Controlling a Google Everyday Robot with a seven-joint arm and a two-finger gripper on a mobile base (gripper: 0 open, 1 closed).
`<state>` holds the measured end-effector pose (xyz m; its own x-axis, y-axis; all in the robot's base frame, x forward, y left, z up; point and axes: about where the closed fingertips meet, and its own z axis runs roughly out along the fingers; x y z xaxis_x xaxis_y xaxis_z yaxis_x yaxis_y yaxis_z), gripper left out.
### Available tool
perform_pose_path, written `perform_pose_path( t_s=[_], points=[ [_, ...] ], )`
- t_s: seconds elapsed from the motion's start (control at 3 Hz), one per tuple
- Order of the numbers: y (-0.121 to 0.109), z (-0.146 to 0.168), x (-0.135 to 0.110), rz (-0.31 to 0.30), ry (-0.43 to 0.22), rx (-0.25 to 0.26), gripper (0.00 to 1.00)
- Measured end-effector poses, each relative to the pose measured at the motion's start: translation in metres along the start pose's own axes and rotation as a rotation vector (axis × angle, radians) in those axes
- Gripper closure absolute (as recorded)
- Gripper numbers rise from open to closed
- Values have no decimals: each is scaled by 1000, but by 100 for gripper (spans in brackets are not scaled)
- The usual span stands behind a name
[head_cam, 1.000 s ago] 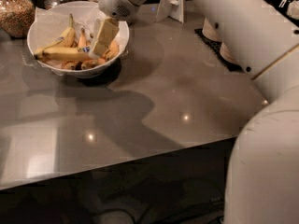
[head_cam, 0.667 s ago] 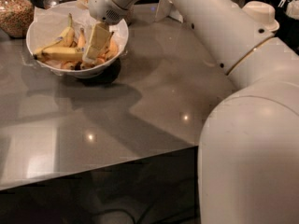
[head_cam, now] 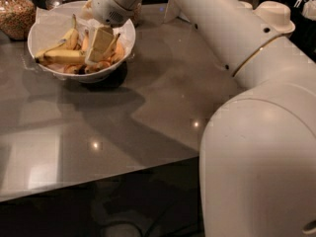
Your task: Pick banana from white bowl
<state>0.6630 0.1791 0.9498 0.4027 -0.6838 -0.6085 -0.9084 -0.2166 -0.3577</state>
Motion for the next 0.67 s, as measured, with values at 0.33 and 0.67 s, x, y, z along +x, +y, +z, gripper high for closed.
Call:
perform_pose_path(
  t_s=[0.33, 0.67],
  points=[
    [3, 1, 7, 28, 43, -28, 40],
    [8, 0, 13, 55, 71, -59, 36]
  ],
)
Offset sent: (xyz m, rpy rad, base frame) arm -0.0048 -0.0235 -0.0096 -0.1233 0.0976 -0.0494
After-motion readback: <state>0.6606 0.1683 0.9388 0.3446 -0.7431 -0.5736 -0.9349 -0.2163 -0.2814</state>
